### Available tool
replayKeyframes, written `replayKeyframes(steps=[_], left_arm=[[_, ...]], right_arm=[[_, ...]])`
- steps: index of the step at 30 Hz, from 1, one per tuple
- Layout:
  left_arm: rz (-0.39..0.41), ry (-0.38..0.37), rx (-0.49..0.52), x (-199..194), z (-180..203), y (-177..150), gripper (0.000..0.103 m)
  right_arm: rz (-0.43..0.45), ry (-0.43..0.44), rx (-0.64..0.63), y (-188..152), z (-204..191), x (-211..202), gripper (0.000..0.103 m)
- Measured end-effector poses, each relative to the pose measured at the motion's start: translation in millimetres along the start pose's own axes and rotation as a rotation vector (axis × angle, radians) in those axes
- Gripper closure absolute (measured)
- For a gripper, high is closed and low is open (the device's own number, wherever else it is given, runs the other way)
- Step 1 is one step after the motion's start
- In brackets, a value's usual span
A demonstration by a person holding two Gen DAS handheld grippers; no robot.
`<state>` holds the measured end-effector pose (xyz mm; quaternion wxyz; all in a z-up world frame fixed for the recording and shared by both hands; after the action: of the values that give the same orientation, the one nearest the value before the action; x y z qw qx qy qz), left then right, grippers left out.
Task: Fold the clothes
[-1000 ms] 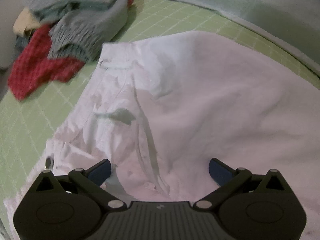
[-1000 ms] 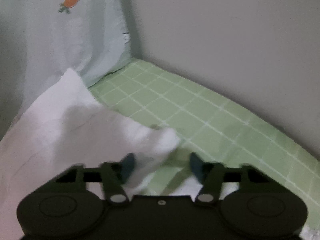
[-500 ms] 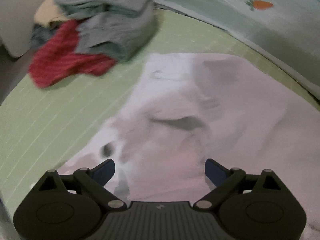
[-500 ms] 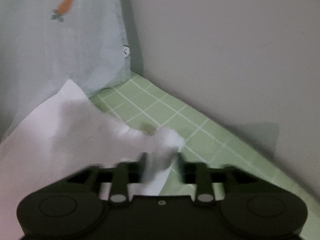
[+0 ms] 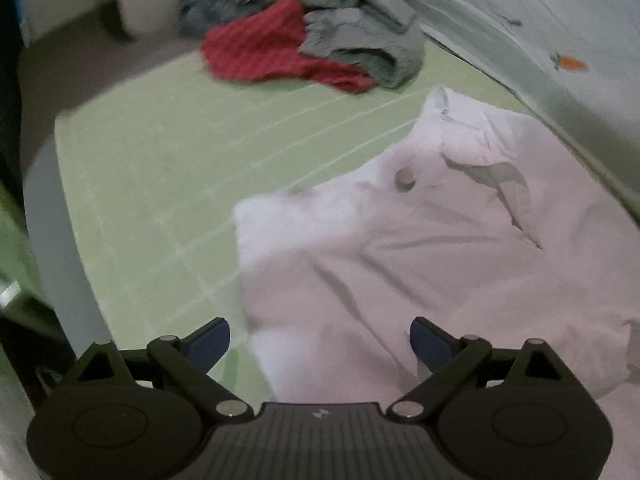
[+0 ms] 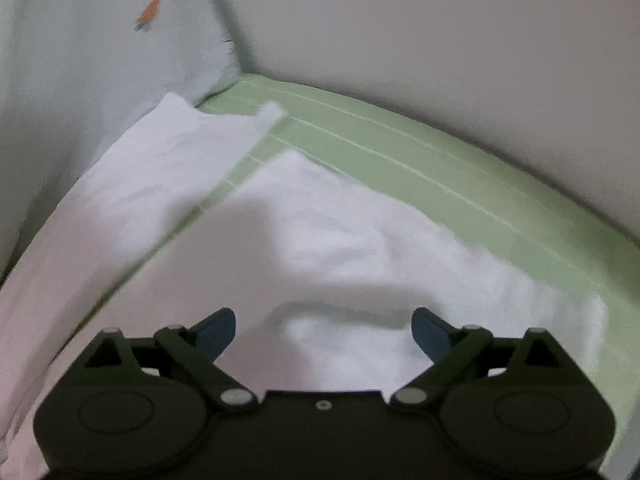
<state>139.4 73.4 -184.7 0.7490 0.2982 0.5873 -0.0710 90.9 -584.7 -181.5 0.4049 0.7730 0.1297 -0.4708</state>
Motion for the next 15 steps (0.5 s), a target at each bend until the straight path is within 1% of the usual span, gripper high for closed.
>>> replayKeyframes(steps=[2,5,8,10,12,15], left_arm=[[0.003,-0.016,-0.035,-2.1,-8.0,-6.3,0.007],[0.015,-0.033,-0.046,-5.1,-12.5,-11.8,0.007],[-0.004,-0.048,-0.074,-3.0,-17.7,-13.8,0.008],[-0.019,-0.062,-0.094,-2.8,-21.9,-17.8,0.012],[-0.036,-0.073,-0.093,-2.9,-24.6,-22.9,0.019],[-0.047,-0.083,-0.079,-5.7,-27.1,-30.2,0.022]], right_arm=[[-0.001,0.01,0.048,-10.5,18.0,-13.2,0.006],[0.001,0.021,0.106,-20.5,40.8,-27.3,0.006],[0.011,0.024,0.157,-26.2,59.5,-37.4,0.005],[0.018,0.025,0.193,-29.5,71.8,-43.4,0.005],[0.016,0.025,0.239,-32.4,84.4,-45.8,0.005],[0.007,-0.001,0.314,-38.1,102.4,-46.4,0.006]])
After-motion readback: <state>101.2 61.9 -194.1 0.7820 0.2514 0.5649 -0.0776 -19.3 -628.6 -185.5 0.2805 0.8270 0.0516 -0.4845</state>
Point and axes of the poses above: each gripper's, at about its wrist camera, not at the fingertips, and x roughly the way its jaws point, z to its right, y to its top, the point moved 1 cm from there along x, roughly the way its jaws point, and after that the axes turned 6 degrees about -z, right-handed, at the moved point
